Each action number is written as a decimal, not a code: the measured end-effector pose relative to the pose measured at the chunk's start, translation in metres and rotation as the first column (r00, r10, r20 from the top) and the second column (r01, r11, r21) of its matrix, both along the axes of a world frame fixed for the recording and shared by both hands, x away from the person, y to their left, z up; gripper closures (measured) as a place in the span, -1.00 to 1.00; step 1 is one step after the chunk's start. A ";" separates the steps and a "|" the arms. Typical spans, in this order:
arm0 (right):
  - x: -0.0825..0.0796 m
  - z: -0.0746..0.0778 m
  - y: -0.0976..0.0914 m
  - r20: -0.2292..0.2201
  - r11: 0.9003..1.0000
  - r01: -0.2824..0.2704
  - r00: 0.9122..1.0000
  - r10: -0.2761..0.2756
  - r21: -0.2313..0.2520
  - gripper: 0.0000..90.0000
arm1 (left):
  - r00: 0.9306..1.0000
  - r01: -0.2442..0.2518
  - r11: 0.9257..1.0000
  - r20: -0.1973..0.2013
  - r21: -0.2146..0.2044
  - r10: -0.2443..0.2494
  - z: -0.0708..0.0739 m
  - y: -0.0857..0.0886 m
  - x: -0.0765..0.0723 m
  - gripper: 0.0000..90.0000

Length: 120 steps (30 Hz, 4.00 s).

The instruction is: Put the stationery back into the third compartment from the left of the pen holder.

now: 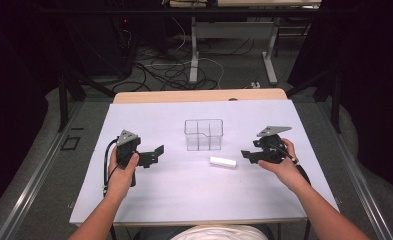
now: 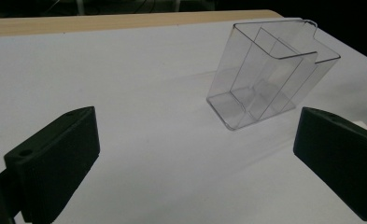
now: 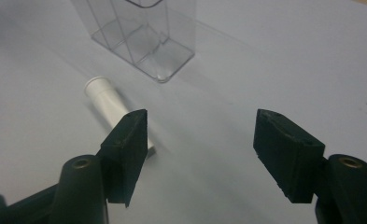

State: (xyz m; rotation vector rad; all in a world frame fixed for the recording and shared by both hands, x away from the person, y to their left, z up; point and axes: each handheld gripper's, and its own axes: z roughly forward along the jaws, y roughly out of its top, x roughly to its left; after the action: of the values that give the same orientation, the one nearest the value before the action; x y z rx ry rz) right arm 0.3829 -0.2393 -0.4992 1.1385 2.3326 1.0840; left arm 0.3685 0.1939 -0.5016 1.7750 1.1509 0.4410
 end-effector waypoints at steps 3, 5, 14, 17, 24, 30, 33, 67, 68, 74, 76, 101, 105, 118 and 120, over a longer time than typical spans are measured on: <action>0.004 0.002 0.015 0.002 0.995 -0.084 0.996 0.084 -0.062 -0.19 | 1.000 0.006 1.000 0.008 0.008 -0.006 -0.001 -0.002 -0.001 -0.99; 0.007 0.002 0.024 -0.005 0.984 -0.155 0.988 0.155 -0.090 -0.19 | 1.000 0.011 1.000 0.007 0.013 -0.011 -0.002 -0.002 -0.002 -0.99; 0.013 0.001 0.057 -0.048 0.922 -0.325 0.945 0.323 -0.212 -0.19 | 1.000 0.021 0.999 -0.002 0.028 -0.021 -0.005 -0.002 -0.001 -0.99; 0.015 0.000 0.064 -0.075 0.916 -0.331 0.944 0.323 -0.227 -0.16 | 1.000 0.019 0.999 -0.006 0.038 -0.019 -0.006 0.000 -0.001 -0.99; 0.019 -0.004 0.080 -0.114 0.871 -0.411 0.912 0.395 -0.269 -0.09 | 1.000 0.015 0.999 -0.003 0.035 -0.015 -0.007 -0.001 0.000 -0.99; 0.021 -0.009 0.094 -0.145 0.840 -0.453 0.891 0.429 -0.298 0.03 | 1.000 0.021 0.999 0.002 0.049 -0.021 -0.008 -0.001 0.000 -0.99; 0.022 -0.011 0.099 -0.153 0.827 -0.465 0.885 0.440 -0.316 0.09 | 1.000 0.021 0.999 -0.009 0.041 -0.020 -0.008 -0.001 0.000 -0.99; 0.044 -0.036 0.119 -0.264 0.791 -0.525 0.849 0.458 -0.314 0.31 | 1.000 0.012 0.999 -0.014 0.039 -0.011 -0.011 -0.001 0.001 -0.99; 0.045 -0.036 0.119 -0.262 0.790 -0.528 0.847 0.462 -0.313 0.32 | 1.000 0.015 0.999 -0.016 0.045 -0.015 -0.011 0.000 0.001 -0.99; 0.047 -0.036 0.120 -0.260 0.779 -0.536 0.843 0.471 -0.327 0.40 | 0.999 0.024 0.998 -0.024 0.052 -0.023 -0.011 0.000 0.001 -0.99; 0.046 -0.035 0.121 -0.274 0.779 -0.544 0.837 0.475 -0.311 0.43 | 0.999 0.023 0.998 -0.025 0.053 -0.022 -0.011 0.000 0.001 -0.99; 0.043 -0.032 0.121 -0.241 0.760 -0.540 0.842 0.483 -0.361 0.49 | 0.999 0.026 0.998 -0.031 0.051 -0.024 -0.012 0.000 0.002 -0.99; 0.040 -0.027 0.119 -0.225 0.790 -0.520 0.854 0.469 -0.326 0.49 | 0.999 0.023 0.999 -0.033 0.043 -0.022 -0.013 0.000 0.002 -0.99; 0.032 -0.006 0.107 -0.129 0.843 -0.477 0.879 0.460 -0.247 0.49 | 0.999 0.021 0.999 -0.035 0.049 -0.020 -0.013 0.001 0.002 -0.99; 0.032 -0.002 0.107 -0.108 0.856 -0.465 0.885 0.452 -0.228 0.49 | 0.999 0.010 0.999 -0.032 0.036 -0.009 -0.014 0.000 0.002 -0.99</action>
State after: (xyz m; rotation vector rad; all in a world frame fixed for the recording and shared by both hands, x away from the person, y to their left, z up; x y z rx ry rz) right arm 0.4149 -0.1328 -0.5015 0.5307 2.7682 0.8677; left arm 0.3700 0.1935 -0.5154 1.8236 1.1621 0.4318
